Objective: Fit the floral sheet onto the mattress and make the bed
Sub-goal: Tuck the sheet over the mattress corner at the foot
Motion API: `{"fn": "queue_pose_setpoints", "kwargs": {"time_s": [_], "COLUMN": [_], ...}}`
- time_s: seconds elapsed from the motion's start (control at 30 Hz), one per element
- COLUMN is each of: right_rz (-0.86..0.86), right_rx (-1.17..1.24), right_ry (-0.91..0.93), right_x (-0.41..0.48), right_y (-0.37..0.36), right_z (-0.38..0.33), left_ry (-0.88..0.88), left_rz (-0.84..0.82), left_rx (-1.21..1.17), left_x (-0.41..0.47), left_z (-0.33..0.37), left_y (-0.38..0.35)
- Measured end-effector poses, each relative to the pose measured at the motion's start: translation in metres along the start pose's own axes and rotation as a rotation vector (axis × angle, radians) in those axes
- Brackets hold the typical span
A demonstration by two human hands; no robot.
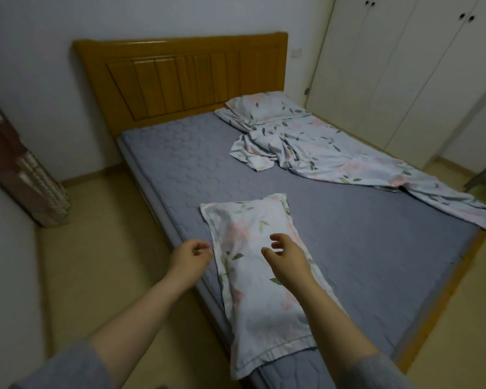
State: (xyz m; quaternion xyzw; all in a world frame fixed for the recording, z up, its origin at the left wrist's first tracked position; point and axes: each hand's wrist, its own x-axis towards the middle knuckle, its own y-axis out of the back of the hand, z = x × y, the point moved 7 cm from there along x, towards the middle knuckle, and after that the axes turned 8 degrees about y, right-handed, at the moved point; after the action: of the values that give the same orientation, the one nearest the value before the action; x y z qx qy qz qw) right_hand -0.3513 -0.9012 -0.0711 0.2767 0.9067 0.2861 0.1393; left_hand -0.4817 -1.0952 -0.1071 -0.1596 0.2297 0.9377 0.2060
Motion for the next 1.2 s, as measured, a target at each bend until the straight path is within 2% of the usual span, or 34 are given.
{"fn": "queue_pose_setpoints", "kwargs": {"time_s": [0.23, 0.43, 0.77, 1.2], "right_rz": [-0.029, -0.012, 0.039, -0.001], "right_rx": [0.010, 0.013, 0.043, 0.010], "right_ry": [0.038, 0.024, 0.032, -0.019], "right_x": [0.080, 0.137, 0.290, 0.494], "right_y": [-0.092, -0.140, -0.158, -0.213], "right_z": [-0.086, -0.133, -0.164, -0.205], "left_ry": [0.014, -0.007, -0.024, 0.034], "left_rz": [0.034, 0.033, 0.003, -0.020], "left_rx": [-0.045, -0.058, -0.014, 0.016], "left_x": [0.087, 0.154, 0.308, 0.516], "left_z": [0.004, 0.023, 0.082, 0.138], "left_y": [0.113, 0.178, 0.196, 0.241]}}
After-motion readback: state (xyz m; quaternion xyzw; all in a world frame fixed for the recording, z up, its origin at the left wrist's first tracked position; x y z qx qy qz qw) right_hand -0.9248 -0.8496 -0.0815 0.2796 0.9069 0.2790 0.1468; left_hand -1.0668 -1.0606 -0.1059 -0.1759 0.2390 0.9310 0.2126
